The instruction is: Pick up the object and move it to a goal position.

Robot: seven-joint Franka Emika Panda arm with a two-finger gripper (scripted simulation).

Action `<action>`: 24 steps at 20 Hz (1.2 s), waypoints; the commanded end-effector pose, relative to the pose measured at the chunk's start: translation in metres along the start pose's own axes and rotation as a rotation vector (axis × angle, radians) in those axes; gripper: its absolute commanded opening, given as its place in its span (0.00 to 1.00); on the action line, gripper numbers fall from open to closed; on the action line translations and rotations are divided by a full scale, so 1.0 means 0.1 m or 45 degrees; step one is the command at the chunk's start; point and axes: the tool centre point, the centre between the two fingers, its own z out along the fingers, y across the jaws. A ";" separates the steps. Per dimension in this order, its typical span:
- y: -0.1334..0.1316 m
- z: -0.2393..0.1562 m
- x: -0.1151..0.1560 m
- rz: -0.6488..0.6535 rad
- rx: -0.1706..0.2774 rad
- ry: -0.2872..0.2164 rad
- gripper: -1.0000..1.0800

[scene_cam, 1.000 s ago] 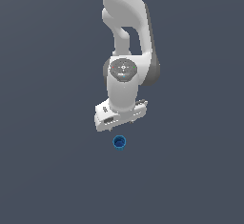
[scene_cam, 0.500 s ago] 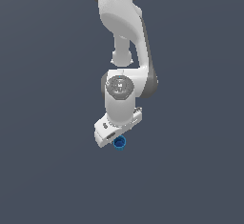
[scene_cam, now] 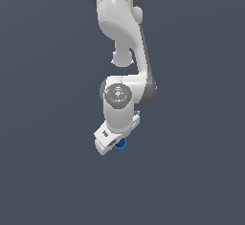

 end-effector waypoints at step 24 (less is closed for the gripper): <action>0.01 0.51 0.01 -0.014 0.001 0.001 0.00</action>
